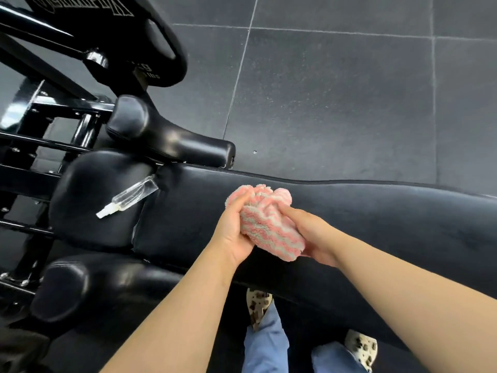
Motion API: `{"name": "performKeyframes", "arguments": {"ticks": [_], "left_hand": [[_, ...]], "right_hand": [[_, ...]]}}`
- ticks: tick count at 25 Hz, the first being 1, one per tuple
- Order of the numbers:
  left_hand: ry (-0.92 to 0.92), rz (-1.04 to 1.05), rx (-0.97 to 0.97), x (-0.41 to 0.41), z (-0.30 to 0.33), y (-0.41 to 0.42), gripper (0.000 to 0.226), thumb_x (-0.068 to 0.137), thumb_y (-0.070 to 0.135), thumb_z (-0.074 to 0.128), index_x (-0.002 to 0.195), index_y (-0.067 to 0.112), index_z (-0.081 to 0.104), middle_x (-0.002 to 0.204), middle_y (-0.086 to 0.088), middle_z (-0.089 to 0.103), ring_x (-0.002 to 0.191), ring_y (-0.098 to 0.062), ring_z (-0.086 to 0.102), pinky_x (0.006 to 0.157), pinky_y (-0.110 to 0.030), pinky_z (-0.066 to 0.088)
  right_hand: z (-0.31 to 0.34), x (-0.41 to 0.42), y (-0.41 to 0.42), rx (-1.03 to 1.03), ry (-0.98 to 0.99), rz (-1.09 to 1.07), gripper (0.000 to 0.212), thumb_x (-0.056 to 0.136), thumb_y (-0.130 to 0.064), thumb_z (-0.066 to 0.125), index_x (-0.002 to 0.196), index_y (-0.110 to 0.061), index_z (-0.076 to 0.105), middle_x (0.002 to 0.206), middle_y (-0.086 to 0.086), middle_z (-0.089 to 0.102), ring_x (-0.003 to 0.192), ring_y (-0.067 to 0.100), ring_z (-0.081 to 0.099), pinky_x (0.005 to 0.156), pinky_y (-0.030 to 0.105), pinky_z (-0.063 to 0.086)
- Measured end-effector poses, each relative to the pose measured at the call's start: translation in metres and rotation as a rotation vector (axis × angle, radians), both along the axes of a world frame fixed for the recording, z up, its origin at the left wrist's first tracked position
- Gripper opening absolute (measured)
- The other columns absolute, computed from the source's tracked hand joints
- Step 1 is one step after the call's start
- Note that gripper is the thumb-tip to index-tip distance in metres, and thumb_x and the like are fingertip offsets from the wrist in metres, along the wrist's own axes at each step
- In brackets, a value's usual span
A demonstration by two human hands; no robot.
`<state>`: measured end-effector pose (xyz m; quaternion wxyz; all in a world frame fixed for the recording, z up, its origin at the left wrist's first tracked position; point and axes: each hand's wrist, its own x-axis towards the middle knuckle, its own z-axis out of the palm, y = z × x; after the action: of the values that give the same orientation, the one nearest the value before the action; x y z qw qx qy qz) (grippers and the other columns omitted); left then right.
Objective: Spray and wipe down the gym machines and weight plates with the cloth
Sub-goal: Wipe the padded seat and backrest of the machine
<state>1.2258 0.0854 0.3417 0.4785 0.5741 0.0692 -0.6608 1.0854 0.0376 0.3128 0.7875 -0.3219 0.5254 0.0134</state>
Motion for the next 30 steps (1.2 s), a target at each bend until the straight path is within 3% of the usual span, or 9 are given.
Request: {"name": "performKeyframes", "arguments": {"ticks": [5,10,13,17,19,21,23,27,30], "left_hand": [[-0.055,-0.147,-0.002,-0.106,0.014,-0.007,0.021,0.090,0.035,0.058,0.097,0.019,0.069,0.097,-0.004,0.072,0.087,-0.020,0.068,0.079,-0.037,0.053],[-0.243,-0.230,0.000,-0.213,0.016,-0.003,0.013,0.093,0.024,0.057,0.105,0.021,0.062,0.109,-0.006,0.067,0.100,-0.021,0.063,0.080,-0.038,0.053],[-0.297,-0.269,0.003,-0.265,0.018,0.002,0.005,0.094,0.024,0.056,0.096,0.023,0.061,0.110,-0.002,0.064,0.099,-0.015,0.060,0.090,-0.039,0.050],[-0.850,-0.509,-0.094,-0.316,0.017,-0.008,0.045,0.087,0.033,0.063,0.121,0.004,0.056,0.138,-0.003,0.048,0.124,-0.018,0.045,0.106,-0.034,0.037],[-1.051,-0.520,-0.172,-0.326,0.021,-0.016,0.034,0.086,0.024,0.065,0.110,0.001,0.061,0.129,-0.001,0.053,0.119,-0.017,0.047,0.097,-0.018,0.037],[-1.029,-0.552,-0.235,-0.333,0.032,-0.019,0.020,0.088,0.021,0.062,0.080,0.003,0.062,0.087,-0.003,0.060,0.085,-0.017,0.053,0.069,-0.013,0.042],[-0.875,-0.561,-0.246,-0.342,0.043,-0.017,0.026,0.092,0.023,0.057,0.076,0.004,0.062,0.075,-0.006,0.060,0.073,-0.017,0.055,0.061,-0.020,0.047],[-0.704,-0.635,-0.256,-0.346,0.044,-0.014,0.023,0.098,0.034,0.044,0.115,0.028,0.058,0.114,0.008,0.062,0.108,-0.013,0.059,0.091,-0.031,0.048],[-0.703,-0.863,-0.073,-0.338,0.011,-0.014,0.081,0.091,0.042,0.054,0.148,0.040,-0.003,0.142,0.006,0.037,0.128,-0.020,0.043,0.103,-0.042,0.041]], "right_hand": [[0.015,-0.123,0.009,-0.188,0.090,-0.373,0.023,0.094,-0.022,0.055,0.109,-0.007,0.062,0.108,0.013,0.069,0.095,0.025,0.067,0.083,0.041,0.055],[0.026,-0.250,0.024,-0.271,0.271,-0.731,0.021,0.094,-0.025,0.056,0.095,-0.006,0.064,0.091,0.011,0.071,0.079,0.023,0.068,0.069,0.037,0.056],[0.028,-0.308,0.033,-0.343,0.407,-0.793,0.028,0.095,-0.031,0.052,0.081,-0.007,0.060,0.081,0.007,0.065,0.074,0.021,0.061,0.074,0.041,0.054],[0.041,-0.373,0.027,-0.591,0.622,-0.697,0.045,0.094,-0.030,0.054,0.057,-0.011,0.035,0.059,0.004,0.034,0.063,0.019,0.032,0.052,0.030,0.031],[0.048,-0.395,0.018,-0.636,0.583,-0.777,0.040,0.093,-0.029,0.055,0.060,-0.013,0.039,0.061,0.005,0.036,0.061,0.016,0.032,0.053,0.026,0.030],[0.055,-0.409,0.014,-0.658,0.528,-0.846,0.031,0.094,-0.026,0.054,0.066,-0.013,0.051,0.067,0.003,0.050,0.063,0.013,0.045,0.061,0.024,0.041],[0.062,-0.418,0.017,-0.673,0.533,-0.785,0.026,0.096,-0.023,0.051,0.076,-0.010,0.058,0.071,-0.001,0.055,0.065,0.009,0.049,0.058,0.017,0.042],[0.060,-0.429,0.000,-0.735,0.561,-0.699,0.032,0.096,-0.026,0.050,0.085,0.003,0.058,0.074,0.007,0.053,0.071,0.018,0.047,0.063,0.028,0.041],[0.038,-0.430,-0.018,-0.674,0.638,-0.590,0.041,0.091,-0.041,0.056,0.120,-0.013,0.054,0.103,0.008,0.059,0.096,0.025,0.058,0.086,0.039,0.048]]}}
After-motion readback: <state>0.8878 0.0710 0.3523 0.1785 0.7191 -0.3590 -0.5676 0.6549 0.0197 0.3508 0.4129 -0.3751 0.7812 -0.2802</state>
